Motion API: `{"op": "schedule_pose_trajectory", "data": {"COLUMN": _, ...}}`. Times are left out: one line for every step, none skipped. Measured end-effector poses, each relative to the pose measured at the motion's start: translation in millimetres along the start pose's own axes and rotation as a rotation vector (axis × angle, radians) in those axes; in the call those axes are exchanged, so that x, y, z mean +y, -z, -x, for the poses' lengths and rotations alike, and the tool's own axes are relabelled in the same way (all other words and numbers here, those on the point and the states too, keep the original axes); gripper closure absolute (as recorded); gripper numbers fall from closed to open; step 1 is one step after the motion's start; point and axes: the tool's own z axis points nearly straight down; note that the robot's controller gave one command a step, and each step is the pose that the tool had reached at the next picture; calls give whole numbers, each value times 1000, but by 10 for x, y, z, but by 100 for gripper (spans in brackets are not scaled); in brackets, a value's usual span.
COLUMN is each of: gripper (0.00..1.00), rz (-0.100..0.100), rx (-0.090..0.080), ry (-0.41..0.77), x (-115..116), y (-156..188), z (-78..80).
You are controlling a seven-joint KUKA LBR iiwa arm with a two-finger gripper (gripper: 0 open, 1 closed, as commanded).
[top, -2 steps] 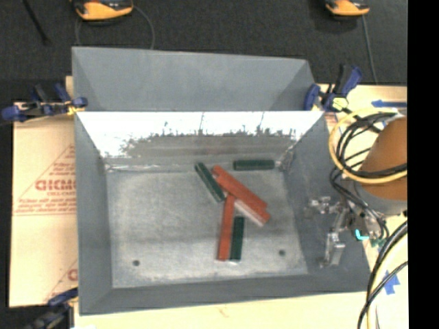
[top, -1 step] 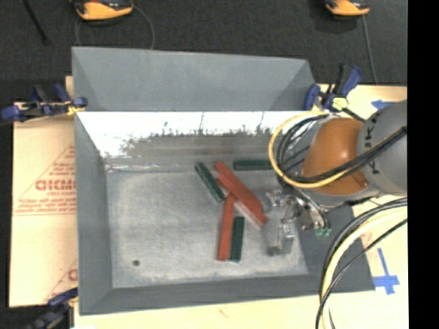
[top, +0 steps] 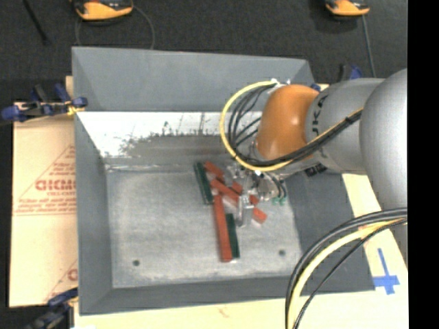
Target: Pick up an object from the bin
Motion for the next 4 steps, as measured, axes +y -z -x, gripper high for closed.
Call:
{"op": "schedule_pose_trajectory", "data": {"gripper": 100, "rz": -4, "rx": -9, "ry": -3, "x": -49, "y": 40, "z": 13}}
{"op": "schedule_pose_trajectory", "data": {"gripper": 0, "rz": -4, "rx": 6, "ry": -1, "x": -53, "y": -5, "z": -31}}
{"op": "schedule_pose_trajectory", "data": {"gripper": 100, "rz": -4, "rx": 2, "ry": -2, "x": -54, "y": -3, "z": -22}}
{"op": "schedule_pose_trajectory", "data": {"gripper": 100, "rz": -6, "rx": -2, "ry": 27, "x": -93, "y": 1895, "z": 75}}
